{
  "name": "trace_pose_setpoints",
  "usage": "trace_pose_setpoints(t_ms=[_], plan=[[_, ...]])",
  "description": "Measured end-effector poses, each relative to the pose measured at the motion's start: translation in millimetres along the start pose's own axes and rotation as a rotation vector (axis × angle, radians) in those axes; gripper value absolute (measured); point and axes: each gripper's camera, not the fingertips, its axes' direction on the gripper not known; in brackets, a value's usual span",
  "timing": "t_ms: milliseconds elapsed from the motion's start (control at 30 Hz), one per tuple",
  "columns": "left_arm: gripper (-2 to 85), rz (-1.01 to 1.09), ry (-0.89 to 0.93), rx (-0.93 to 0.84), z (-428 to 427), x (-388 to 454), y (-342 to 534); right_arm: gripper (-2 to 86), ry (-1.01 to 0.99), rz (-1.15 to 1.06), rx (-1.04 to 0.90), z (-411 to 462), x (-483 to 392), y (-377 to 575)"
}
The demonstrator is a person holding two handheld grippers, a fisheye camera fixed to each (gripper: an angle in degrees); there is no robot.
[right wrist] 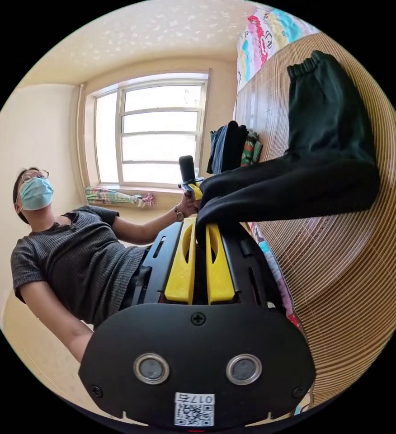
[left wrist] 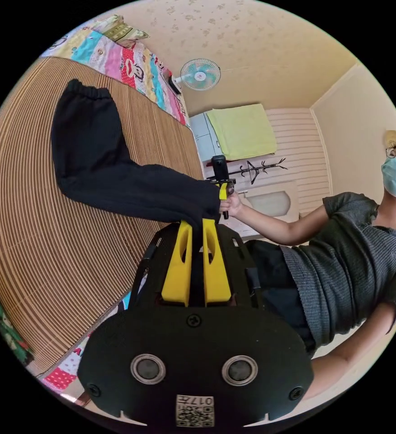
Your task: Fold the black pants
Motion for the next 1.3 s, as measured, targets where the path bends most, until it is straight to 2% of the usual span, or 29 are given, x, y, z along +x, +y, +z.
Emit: trace_pose_setpoints(t_ms=[100,233,367,567,733,800,867,933,967,1033,1100,1200,1233,1300], plan=[[4.0,0.063,-0.039,-0.048,1.0,30.7,7.2,0.6,-0.009,-0.030,-0.015,-1.7,-19.9,7.6],[4.1,0.186,0.003,0.020,-19.8,76.0,10.3,0.6,-0.069,-0.132,0.035,-20.1,-54.4,10.8],[4.2,0.365,0.032,0.054,-40.6,130.0,7.3,0.6,-0.057,-0.348,0.025,-36.2,-128.9,8.2],[4.2,0.739,0.079,0.101,-70.1,224.9,2.4,0.6,-0.003,-0.680,-0.007,-50.7,-253.7,14.8],[4.3,1.062,0.231,0.287,-99.6,280.5,-1.2,0.8,-0.003,-0.950,0.051,-68.2,-341.2,21.7],[4.4,1.114,0.287,0.335,-105.4,287.4,-10.1,0.8,-0.011,-1.029,0.081,-72.0,-369.0,13.9],[4.4,1.089,0.321,0.385,-111.4,283.8,-25.3,0.9,-0.007,-1.021,0.129,-79.1,-374.8,1.7],[4.5,0.918,0.288,0.458,-118.4,257.0,-53.1,0.9,0.020,-0.958,0.206,-93.0,-364.4,-14.3],[4.5,0.844,0.272,0.475,-119.6,245.3,-61.9,0.9,0.040,-0.853,0.269,-105.2,-347.7,-29.1],[4.5,0.428,0.208,0.516,-119.8,179.8,-100.1,0.9,0.081,-0.623,0.376,-126.0,-309.1,-53.4],[4.6,0.203,0.100,0.518,-112.9,134.7,-119.8,0.9,0.202,-0.350,0.465,-143.6,-250.7,-80.6],[4.6,0.030,-0.162,0.375,-88.8,82.2,-155.2,1.0,0.331,-0.090,0.461,-144.6,-184.2,-111.9],[4.6,0.008,-0.248,0.330,-79.6,66.5,-163.9,1.0,0.353,-0.067,0.454,-142.7,-173.7,-116.2],[4.8,-0.043,-0.331,0.248,-64.5,38.9,-171.9,1.0,0.392,0.057,0.406,-132.8,-134.3,-125.9]])
